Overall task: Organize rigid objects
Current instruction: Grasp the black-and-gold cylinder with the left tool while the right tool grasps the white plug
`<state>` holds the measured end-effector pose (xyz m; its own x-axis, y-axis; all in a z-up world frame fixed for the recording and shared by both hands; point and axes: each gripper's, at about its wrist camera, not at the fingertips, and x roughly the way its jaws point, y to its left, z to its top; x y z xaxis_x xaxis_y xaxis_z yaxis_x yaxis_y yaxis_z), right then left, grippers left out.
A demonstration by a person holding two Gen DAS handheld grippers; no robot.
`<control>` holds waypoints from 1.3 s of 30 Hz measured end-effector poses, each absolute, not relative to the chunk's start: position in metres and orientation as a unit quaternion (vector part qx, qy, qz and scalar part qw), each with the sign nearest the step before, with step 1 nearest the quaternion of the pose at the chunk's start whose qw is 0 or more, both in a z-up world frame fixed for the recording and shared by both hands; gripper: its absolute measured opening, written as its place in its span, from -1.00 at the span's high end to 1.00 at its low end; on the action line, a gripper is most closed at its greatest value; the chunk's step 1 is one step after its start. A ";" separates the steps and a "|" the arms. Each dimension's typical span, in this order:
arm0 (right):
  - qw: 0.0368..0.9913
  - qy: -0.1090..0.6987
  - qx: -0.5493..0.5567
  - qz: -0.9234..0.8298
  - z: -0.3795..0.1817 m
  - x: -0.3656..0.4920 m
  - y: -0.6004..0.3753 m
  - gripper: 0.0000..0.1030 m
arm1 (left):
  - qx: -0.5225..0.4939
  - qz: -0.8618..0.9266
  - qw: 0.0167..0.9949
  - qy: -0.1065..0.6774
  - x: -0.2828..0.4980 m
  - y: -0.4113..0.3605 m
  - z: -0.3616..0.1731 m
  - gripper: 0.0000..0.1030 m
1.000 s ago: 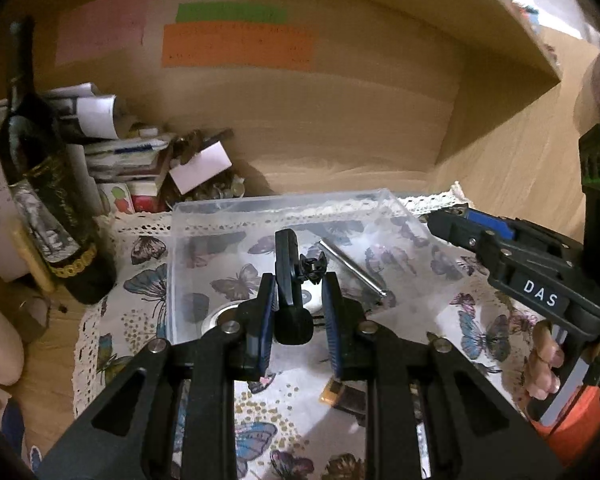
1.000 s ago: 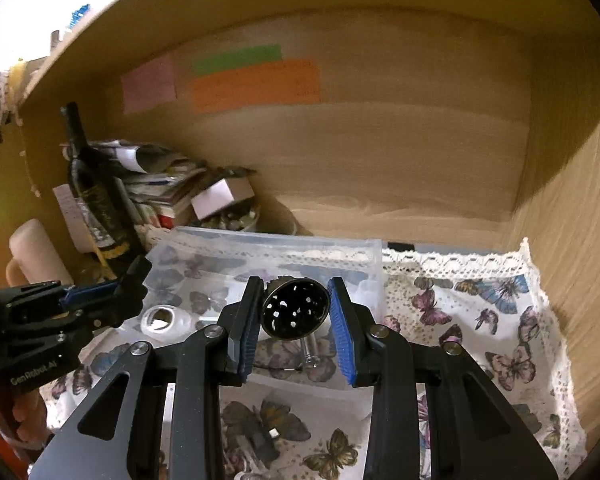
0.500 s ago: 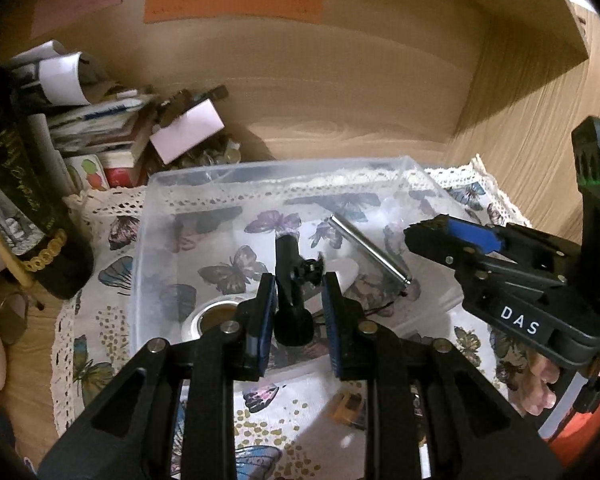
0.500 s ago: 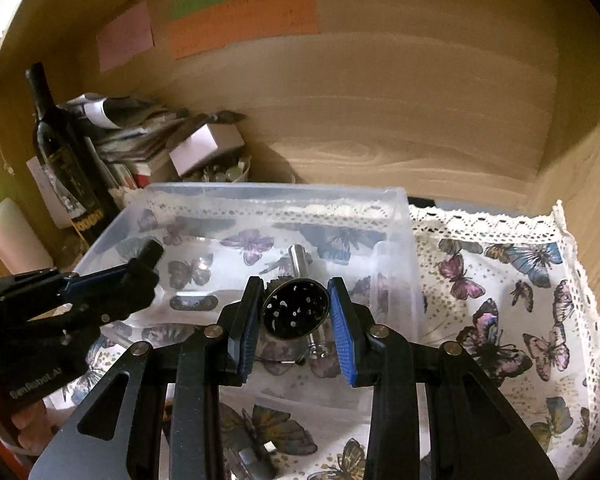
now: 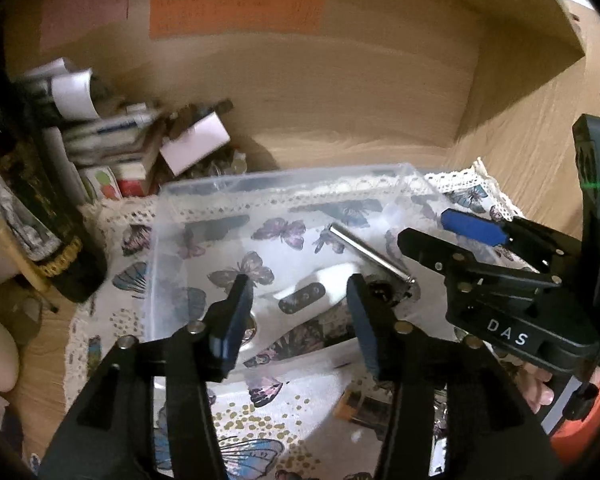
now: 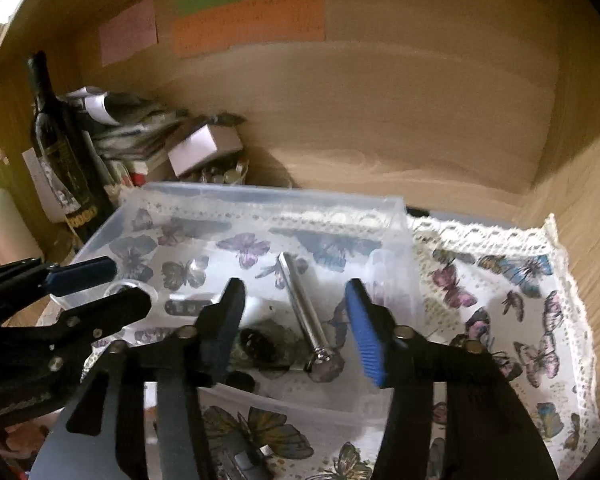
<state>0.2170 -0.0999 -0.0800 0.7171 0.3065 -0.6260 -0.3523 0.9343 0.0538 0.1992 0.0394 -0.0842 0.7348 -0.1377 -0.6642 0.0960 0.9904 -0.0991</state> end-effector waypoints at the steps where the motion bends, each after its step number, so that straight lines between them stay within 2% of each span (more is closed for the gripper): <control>1: 0.928 0.326 -0.034 0.178 -0.076 0.215 -0.101 -0.04 | -0.026 -0.061 0.934 0.352 0.195 0.039 -0.080 -0.08; 4: 0.933 0.310 -0.034 0.180 -0.064 0.206 -0.103 -0.11 | -0.022 -0.057 0.941 0.333 0.184 0.041 -0.069 -0.26; 6: 0.938 0.296 -0.037 0.176 -0.056 0.198 -0.105 -0.32 | -0.022 -0.057 0.944 0.324 0.177 0.043 -0.062 -0.34; 16: 0.952 0.251 -0.049 0.169 -0.030 0.143 -0.116 -0.53 | -0.027 -0.041 0.955 0.293 0.133 0.049 -0.040 -0.76; 22: 0.946 0.268 -0.058 0.175 -0.042 0.113 -0.118 -0.54 | -0.025 -0.035 0.951 0.306 0.110 0.053 -0.048 -0.86; 32: 0.897 0.379 -0.050 0.222 -0.109 0.089 -0.110 -0.53 | -0.006 -0.032 0.934 0.357 0.084 0.047 -0.083 -0.88; 39: 0.878 0.411 -0.035 0.242 -0.130 0.084 -0.108 -0.41 | -0.008 -0.047 0.924 0.379 0.077 0.034 -0.101 -0.88</control>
